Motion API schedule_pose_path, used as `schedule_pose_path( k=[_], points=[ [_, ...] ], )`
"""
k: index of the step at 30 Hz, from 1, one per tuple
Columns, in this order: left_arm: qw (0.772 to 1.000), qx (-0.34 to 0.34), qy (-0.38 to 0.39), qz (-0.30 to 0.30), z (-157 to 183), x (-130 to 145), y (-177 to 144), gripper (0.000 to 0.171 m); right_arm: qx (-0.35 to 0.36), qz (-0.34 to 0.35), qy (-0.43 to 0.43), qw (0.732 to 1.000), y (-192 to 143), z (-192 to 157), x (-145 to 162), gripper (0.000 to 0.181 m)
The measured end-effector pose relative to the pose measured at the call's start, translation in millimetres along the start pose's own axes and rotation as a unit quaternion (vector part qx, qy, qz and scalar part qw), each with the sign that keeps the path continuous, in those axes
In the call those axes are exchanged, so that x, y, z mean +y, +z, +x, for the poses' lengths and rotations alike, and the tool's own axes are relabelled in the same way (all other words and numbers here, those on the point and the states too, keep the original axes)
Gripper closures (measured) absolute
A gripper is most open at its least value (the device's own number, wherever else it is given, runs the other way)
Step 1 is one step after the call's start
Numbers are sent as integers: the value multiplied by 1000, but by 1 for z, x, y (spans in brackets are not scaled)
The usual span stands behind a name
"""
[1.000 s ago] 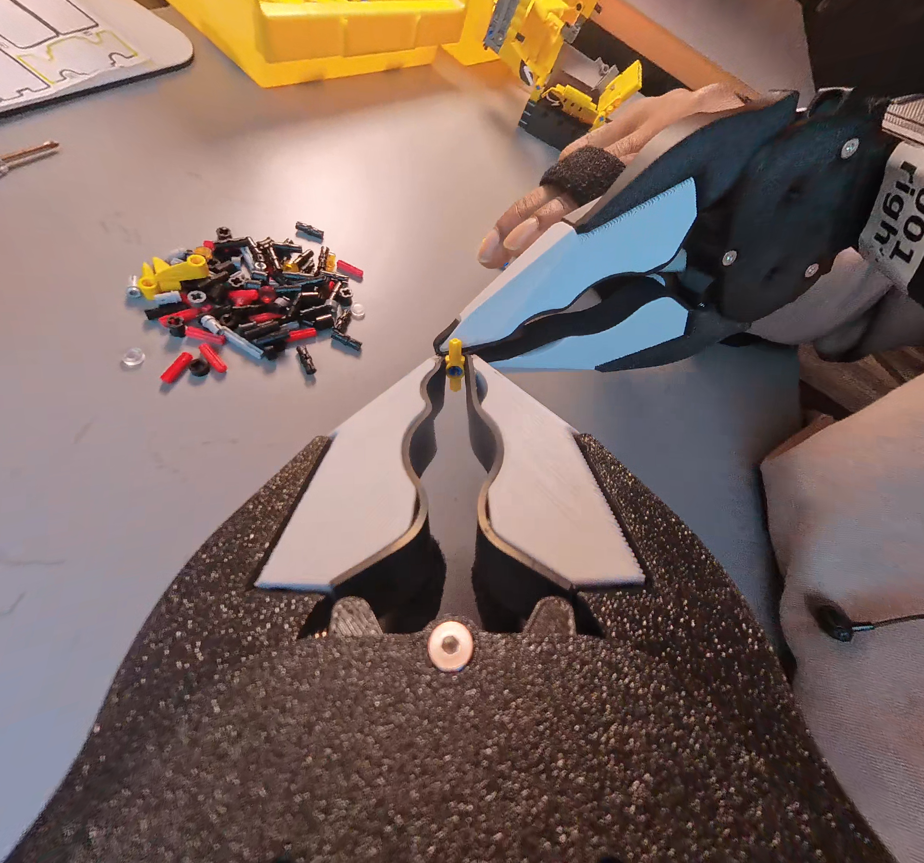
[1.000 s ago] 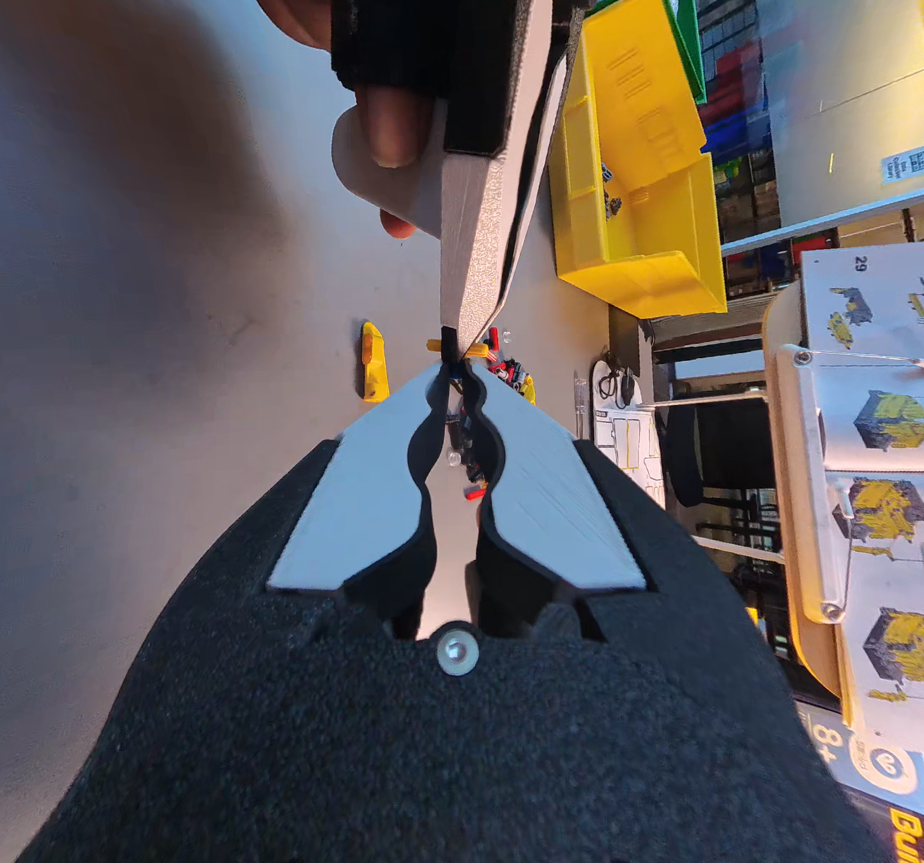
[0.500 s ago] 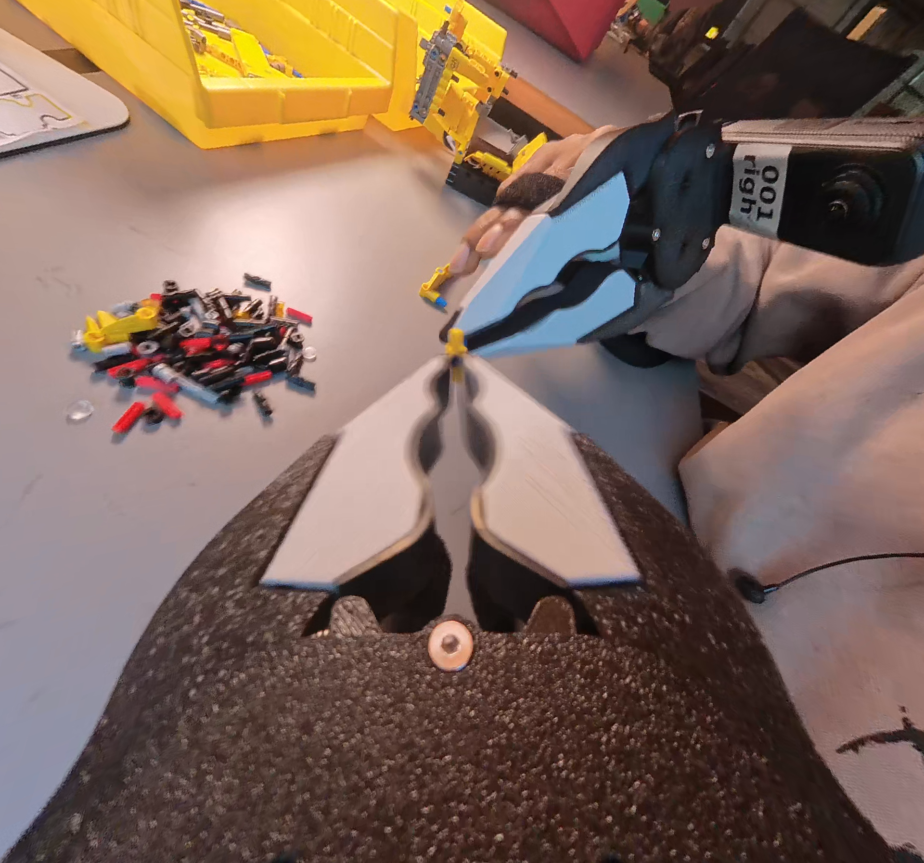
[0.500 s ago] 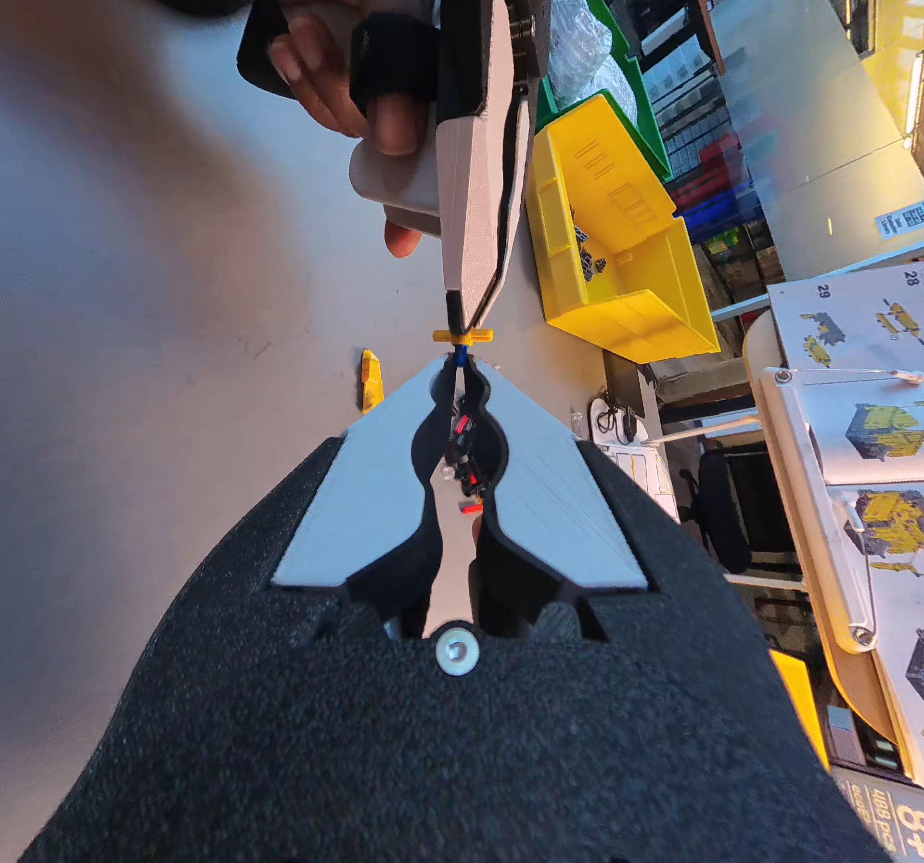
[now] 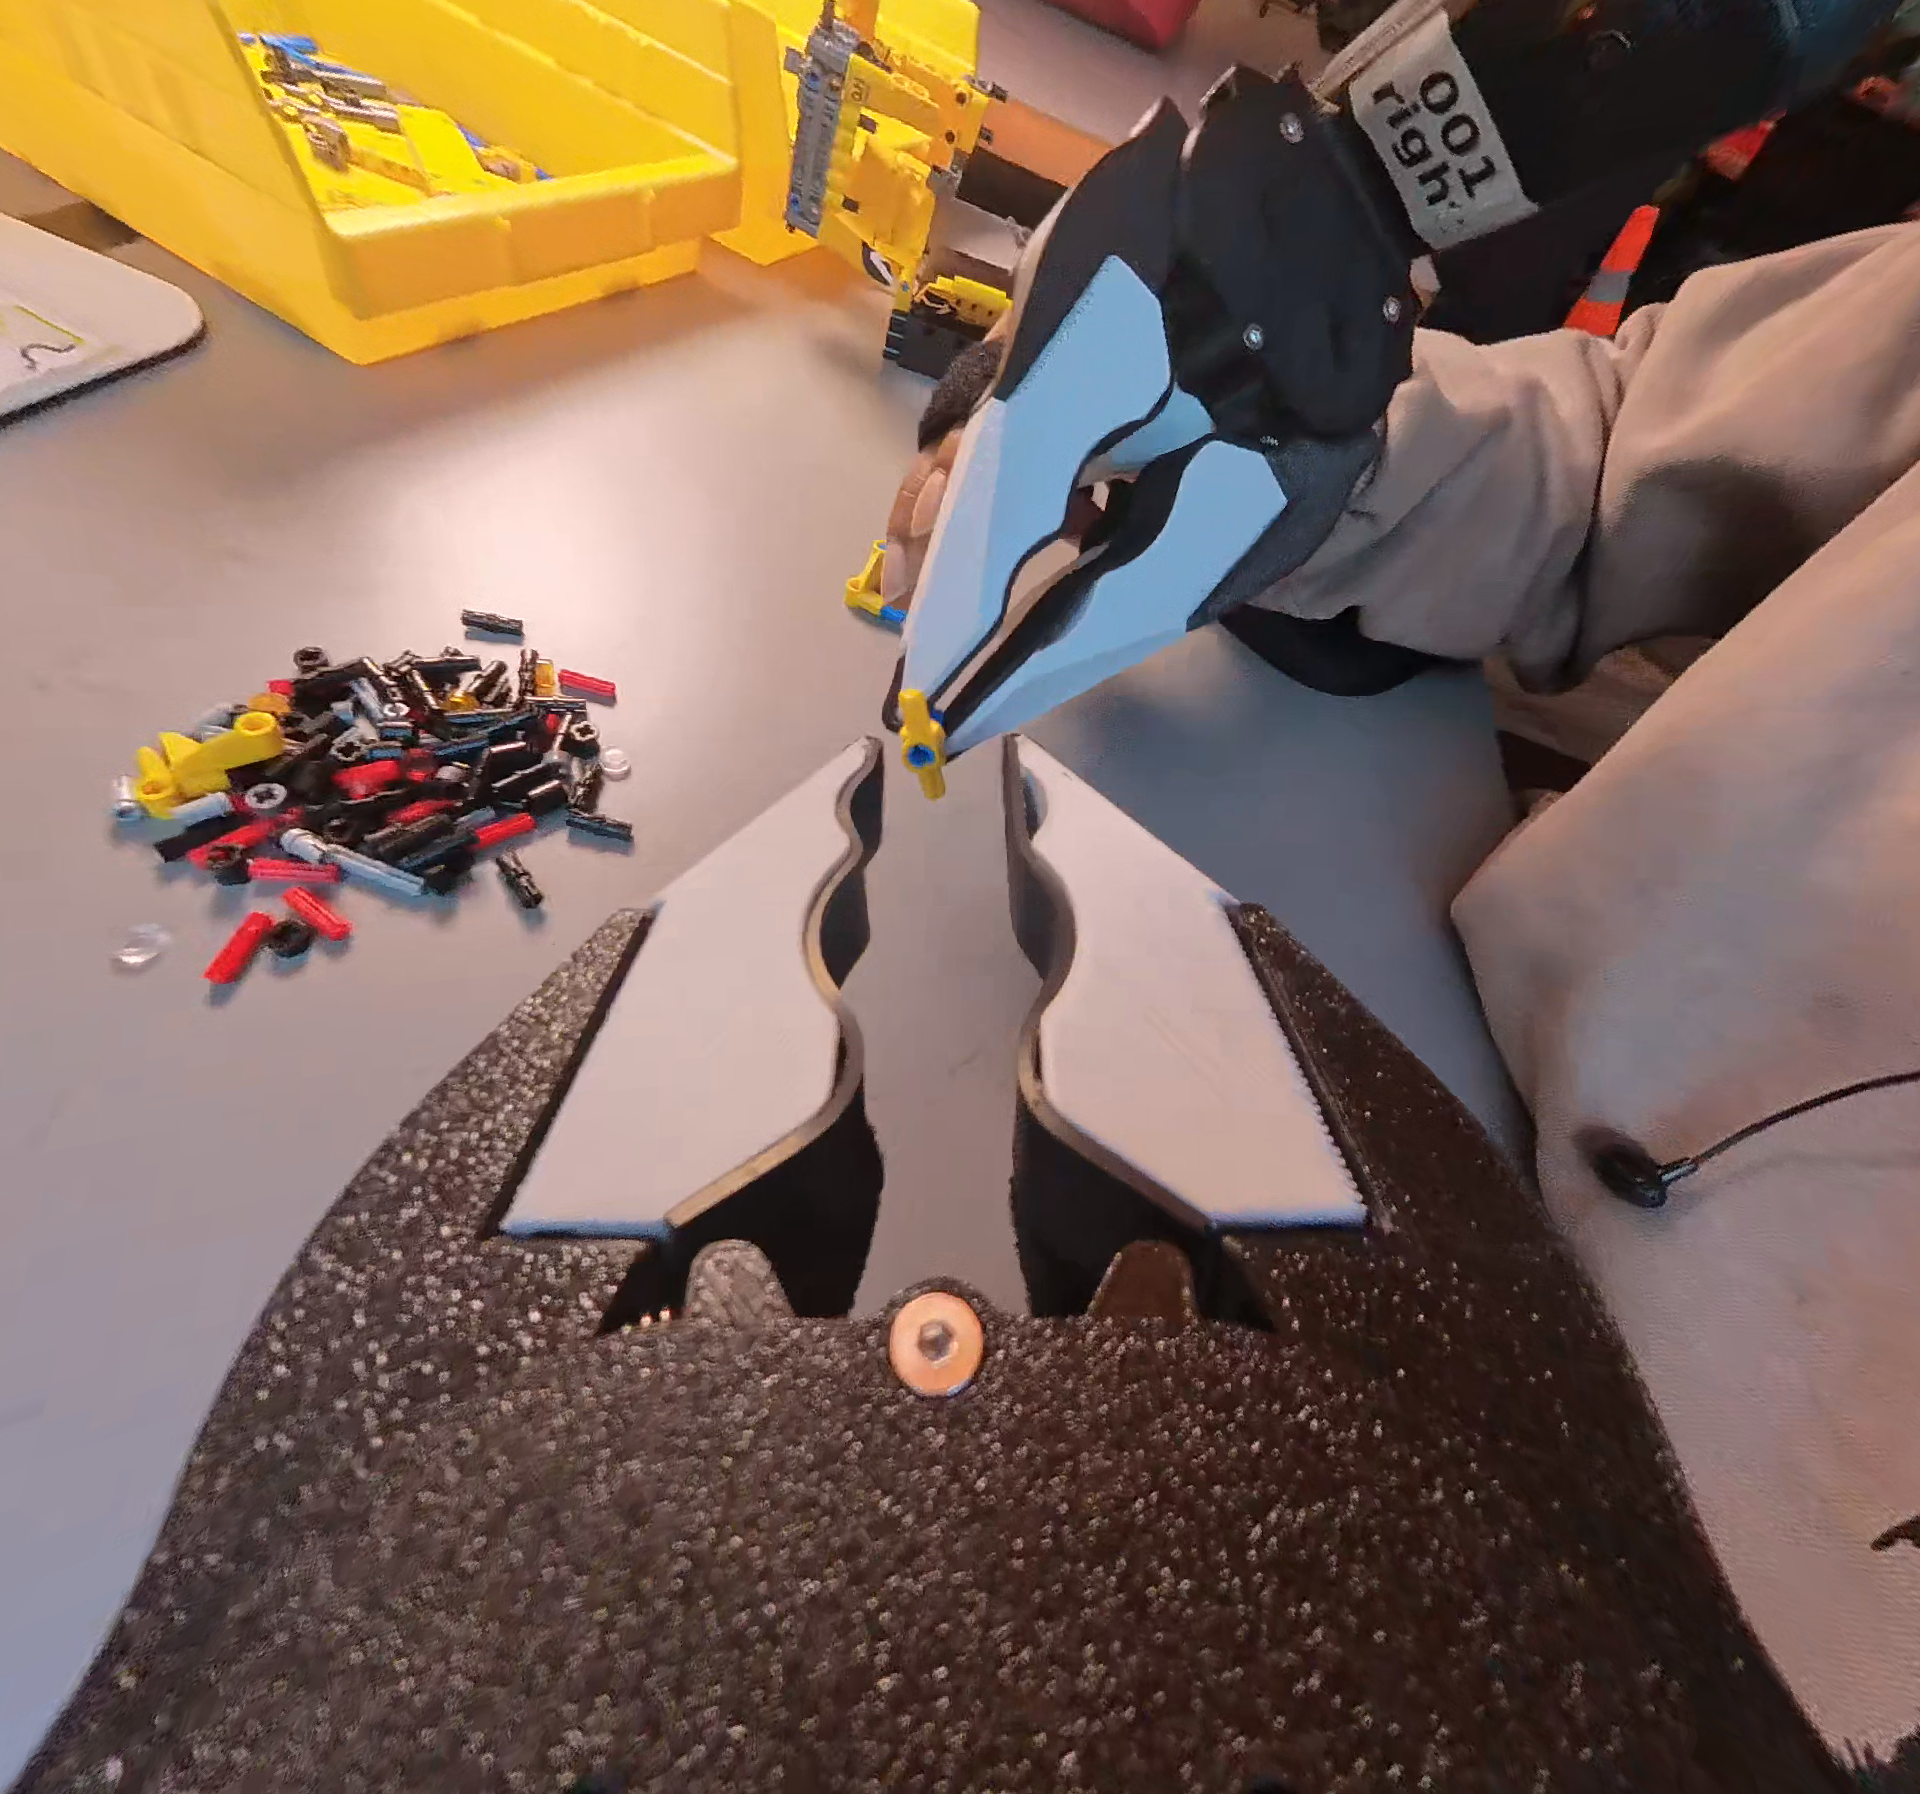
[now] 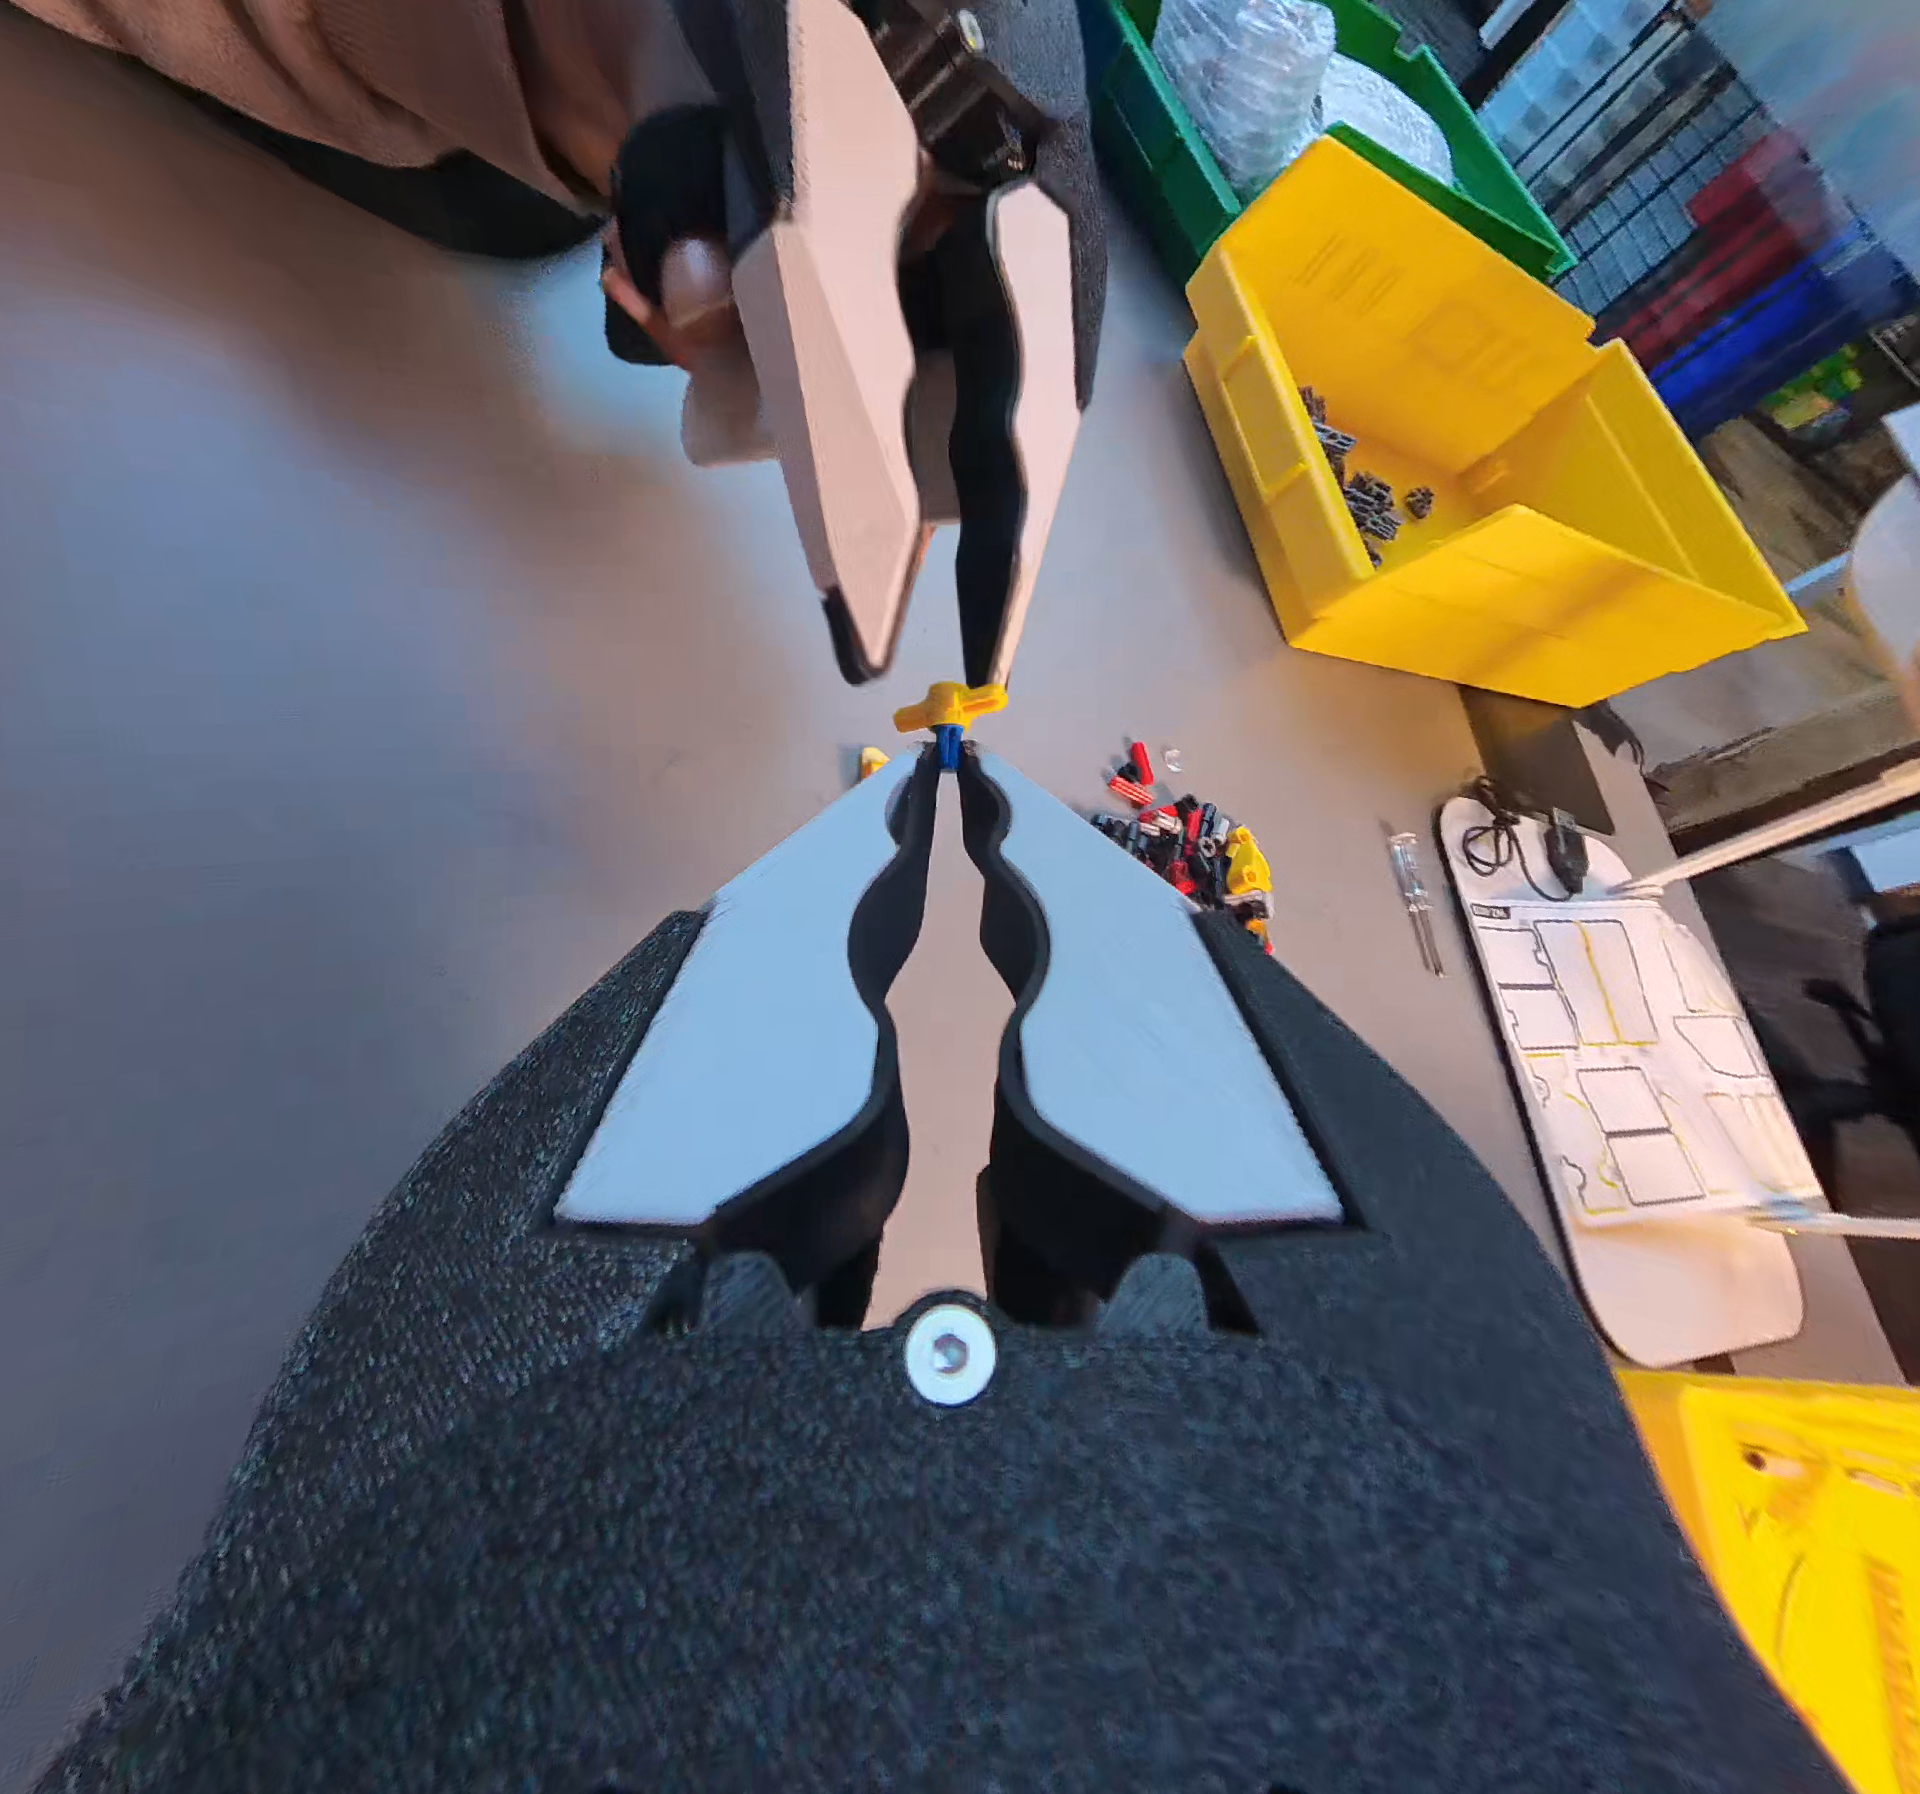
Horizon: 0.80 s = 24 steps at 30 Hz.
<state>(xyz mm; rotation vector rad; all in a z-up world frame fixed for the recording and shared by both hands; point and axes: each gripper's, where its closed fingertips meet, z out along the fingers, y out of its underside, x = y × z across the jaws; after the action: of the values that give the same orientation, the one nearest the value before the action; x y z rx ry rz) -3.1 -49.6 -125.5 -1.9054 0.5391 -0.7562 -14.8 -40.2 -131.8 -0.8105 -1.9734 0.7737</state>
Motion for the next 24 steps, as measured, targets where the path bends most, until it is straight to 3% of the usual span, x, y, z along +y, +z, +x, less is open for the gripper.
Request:
schedule_pose_path(
  k=[2,7,10,12,15,18,24],
  points=[
    [1000,2,-8,-4,0,3,2,164,1,2,-17,1000,1,-4,-5,178],
    [999,-6,51,-6,6,-1,-1,166,-10,31,15,999,-3,-5,-13,178],
    [991,-22,135,3,13,-4,-4,166,-67,74,114,989,-9,-10,-20,177],
    [986,-24,160,46,18,-14,-8,165,-116,121,194,967,-15,-12,-27,162],
    [984,8,122,127,26,-35,-19,165,-156,233,289,915,-32,-1,-50,150],
    [976,55,64,199,34,-53,-26,165,-136,311,319,885,-43,14,-69,152],
    [943,134,-36,301,45,-82,-33,166,-99,403,358,837,-52,30,-106,180]
  ],
)
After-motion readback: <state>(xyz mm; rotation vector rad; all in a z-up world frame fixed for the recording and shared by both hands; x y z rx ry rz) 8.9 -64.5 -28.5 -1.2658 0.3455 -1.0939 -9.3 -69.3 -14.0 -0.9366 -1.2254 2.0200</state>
